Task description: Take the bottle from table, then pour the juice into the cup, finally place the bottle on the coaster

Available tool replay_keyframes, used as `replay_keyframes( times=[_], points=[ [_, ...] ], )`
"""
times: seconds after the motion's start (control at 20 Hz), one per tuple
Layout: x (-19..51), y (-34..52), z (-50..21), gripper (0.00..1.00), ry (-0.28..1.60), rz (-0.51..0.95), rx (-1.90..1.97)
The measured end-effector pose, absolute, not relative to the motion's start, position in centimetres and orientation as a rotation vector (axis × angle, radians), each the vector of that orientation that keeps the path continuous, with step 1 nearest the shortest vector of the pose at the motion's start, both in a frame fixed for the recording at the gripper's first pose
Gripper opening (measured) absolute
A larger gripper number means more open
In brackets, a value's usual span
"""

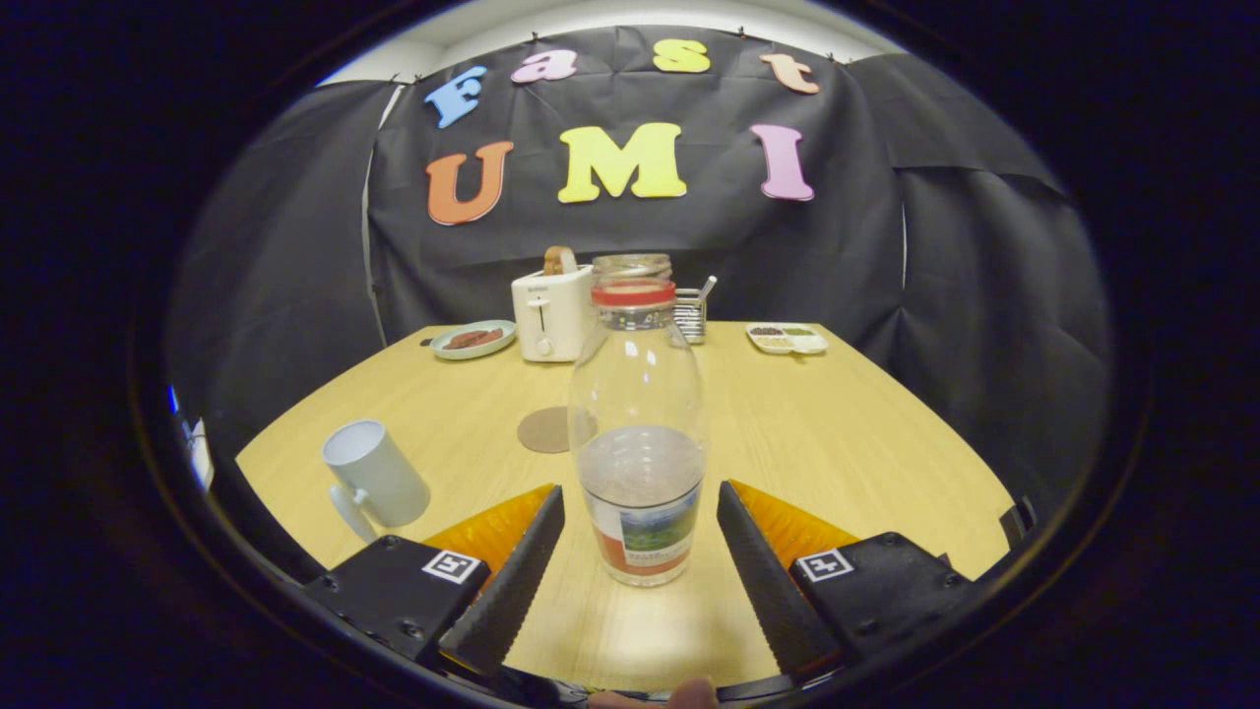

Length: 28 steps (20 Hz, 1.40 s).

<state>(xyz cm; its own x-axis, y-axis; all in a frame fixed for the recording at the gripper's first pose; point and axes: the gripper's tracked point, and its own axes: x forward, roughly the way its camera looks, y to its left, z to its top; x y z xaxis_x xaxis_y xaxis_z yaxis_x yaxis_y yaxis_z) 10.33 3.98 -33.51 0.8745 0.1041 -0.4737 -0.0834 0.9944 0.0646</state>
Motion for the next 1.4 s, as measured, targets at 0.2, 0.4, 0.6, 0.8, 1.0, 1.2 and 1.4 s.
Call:
replay_keyframes(
  times=[0.2,0.4,0.6,0.8,1.0,1.2,1.4],
  points=[
    [12.1,4.1,-35.1,1.00,0.495,0.077,0.083],
    [12.5,4.5,-34.8,0.91,0.479,0.076,0.107],
    [12.5,4.7,-34.6,0.83,0.483,0.073,0.131],
    [12.5,6.2,-32.8,0.78,0.455,0.105,0.050],
    [12.5,8.4,-31.1,0.75,0.436,0.150,-0.086],
    [12.9,9.5,-30.0,0.74,0.404,0.125,-0.291],
    [14.1,10.1,-29.6,0.74,0.338,0.083,-0.554]
  ],
)
